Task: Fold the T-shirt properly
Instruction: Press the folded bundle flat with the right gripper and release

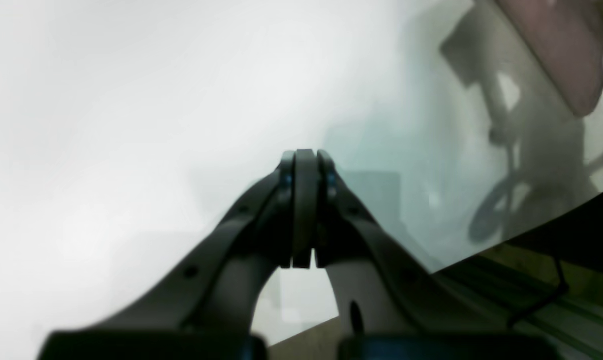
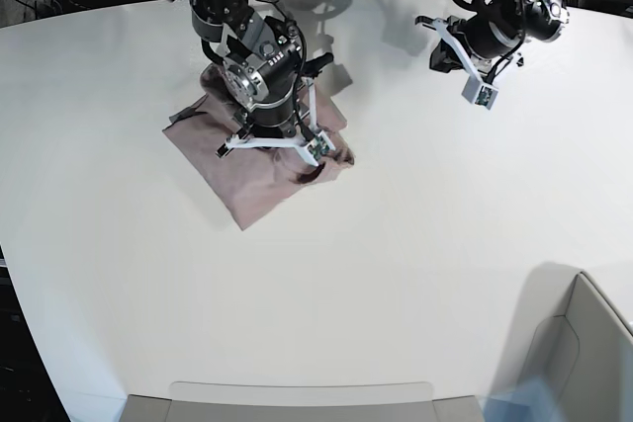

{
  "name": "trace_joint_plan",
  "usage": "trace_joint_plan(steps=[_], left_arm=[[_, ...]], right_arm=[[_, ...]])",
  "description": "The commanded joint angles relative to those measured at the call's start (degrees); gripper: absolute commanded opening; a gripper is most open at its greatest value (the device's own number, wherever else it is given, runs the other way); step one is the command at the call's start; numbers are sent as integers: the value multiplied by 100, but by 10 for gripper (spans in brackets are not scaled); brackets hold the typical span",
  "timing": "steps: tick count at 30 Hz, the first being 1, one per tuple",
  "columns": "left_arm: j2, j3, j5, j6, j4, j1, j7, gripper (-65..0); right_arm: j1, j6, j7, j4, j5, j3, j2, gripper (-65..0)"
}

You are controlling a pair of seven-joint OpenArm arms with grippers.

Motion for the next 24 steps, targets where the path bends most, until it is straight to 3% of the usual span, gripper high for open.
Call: trace_joint_plan(steps=[1,2,5,7,10,13,16,21,24], left_arm=[[-23,-10,-78,-28,45,-17,-102,-650],[-23,-10,-87,-28,19,-26,-102,-650],[-23,-10,-78,-28,-69,-26,-102,-650],[-23,-19,-78,-28,-86,-35,-102,-650],[-23,-19,-78,-19,-104,-35,-102,-650],[-23,-19,-78,-10,-104,-35,-102,-650],[-23,-28,-69,16,-104,-35,-102,-650],[-23,-1,-105,-28,-78,-70,-190,-650],[-5,175,-113,-37,-16,-378,-313,-650]], right_arm=[[23,17,75,91,-95,-32,-40,-650],[-30,17,75,100,-95,-58,-40,-650],[-224,25,101,267,72,-199,-31,-511],[-285,34,92,478,503,-322,4,-424],[-303,34,110,751,1399,-348,31,-351],[-285,34,110,935,2191,-340,92,-345],[-215,34,119,988,2525,-164,127,-345],[75,34,119,997,2630,1076,207,-348],[365,34,92,962,2964,1867,567,-419]])
